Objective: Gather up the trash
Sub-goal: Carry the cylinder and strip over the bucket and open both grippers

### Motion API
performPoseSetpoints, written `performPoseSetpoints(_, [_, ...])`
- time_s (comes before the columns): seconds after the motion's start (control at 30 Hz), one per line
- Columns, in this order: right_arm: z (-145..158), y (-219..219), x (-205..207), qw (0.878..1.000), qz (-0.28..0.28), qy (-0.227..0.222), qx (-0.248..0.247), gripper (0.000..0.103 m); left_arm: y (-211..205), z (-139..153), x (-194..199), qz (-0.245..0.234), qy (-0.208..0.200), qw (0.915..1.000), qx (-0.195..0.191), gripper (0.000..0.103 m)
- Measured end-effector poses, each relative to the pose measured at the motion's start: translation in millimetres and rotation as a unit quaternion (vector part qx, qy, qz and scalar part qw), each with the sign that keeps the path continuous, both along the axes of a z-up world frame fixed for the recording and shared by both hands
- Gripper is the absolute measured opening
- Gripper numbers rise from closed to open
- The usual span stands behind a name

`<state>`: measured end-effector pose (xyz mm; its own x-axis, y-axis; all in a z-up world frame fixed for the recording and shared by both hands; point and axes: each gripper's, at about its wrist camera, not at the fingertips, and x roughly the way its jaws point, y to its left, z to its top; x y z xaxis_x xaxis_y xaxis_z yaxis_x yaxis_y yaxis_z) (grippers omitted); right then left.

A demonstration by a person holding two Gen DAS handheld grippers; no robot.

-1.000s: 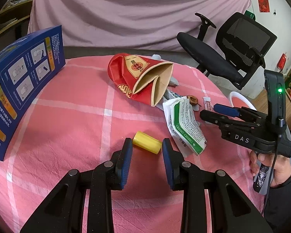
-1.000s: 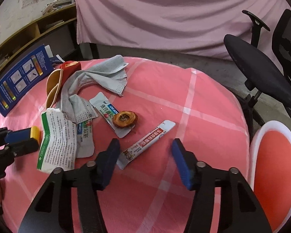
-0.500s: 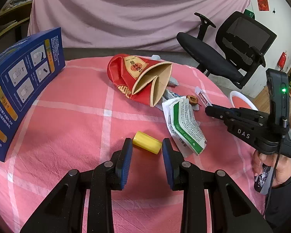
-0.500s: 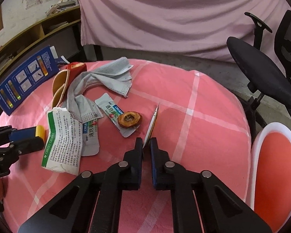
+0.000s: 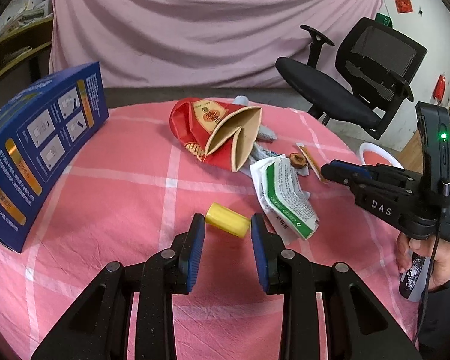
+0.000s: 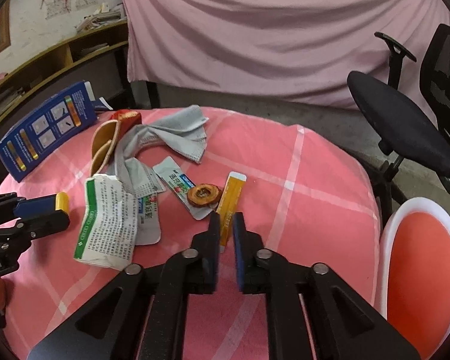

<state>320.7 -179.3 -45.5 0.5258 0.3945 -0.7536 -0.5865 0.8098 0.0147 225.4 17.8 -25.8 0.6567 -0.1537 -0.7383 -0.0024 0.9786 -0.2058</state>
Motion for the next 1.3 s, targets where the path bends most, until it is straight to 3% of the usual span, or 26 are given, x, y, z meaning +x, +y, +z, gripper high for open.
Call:
performPoseSetpoints(0.23, [-12, 6, 17, 0.999, 0.004, 0.044, 0.000, 0.032, 3, -2, 4, -0.003, 0.004, 0.9999, -0.010, 0.027])
performPoseSetpoints(0.27, [-12, 6, 18, 0.999, 0.003, 0.044, 0.000, 0.029, 3, -2, 4, -0.004, 0.005, 0.9999, -0.010, 0.027])
performPoseSetpoints(0.3, [-12, 5, 18, 0.999, 0.001, 0.042, -0.003, 0.019, 5, -2, 4, -0.004, 0.005, 0.9999, -0.011, 0.027])
performPoseSetpoints(0.37, [-13, 4, 19, 0.999, -0.002, 0.044, -0.005, 0.012, 6, -2, 5, -0.004, 0.005, 0.9999, -0.014, 0.027])
performPoseSetpoints(0.57, [-6, -2, 10, 1.000, -0.003, 0.027, 0.008, 0.012, 11, 2, -2, 0.004, -0.011, 0.9998, -0.015, 0.027])
performPoseSetpoints(0.73, [20, -12, -21, 0.997, 0.001, -0.067, 0.041, 0.012, 5, 20, -20, 0.018, -0.076, 0.9969, 0.009, 0.027])
performPoseSetpoints(0.87, [42, -31, -53, 0.985, -0.001, -0.149, 0.086, 0.012, -13, 41, -36, 0.026, -0.155, 0.9872, 0.028, 0.027])
performPoseSetpoints(1.03, [67, -58, -81, 0.962, -0.015, -0.234, 0.140, 0.012, -46, 68, -41, 0.013, -0.233, 0.9715, 0.042, 0.027])
performPoseSetpoints(1.13, [82, -81, -98, 0.940, -0.035, -0.295, 0.168, 0.012, -70, 84, -42, -0.005, -0.278, 0.9593, 0.051, 0.027])
performPoseSetpoints(1.3, [100, -121, -110, 0.914, -0.085, -0.350, 0.187, 0.012, -111, 105, -32, -0.042, -0.324, 0.9433, 0.057, 0.027])
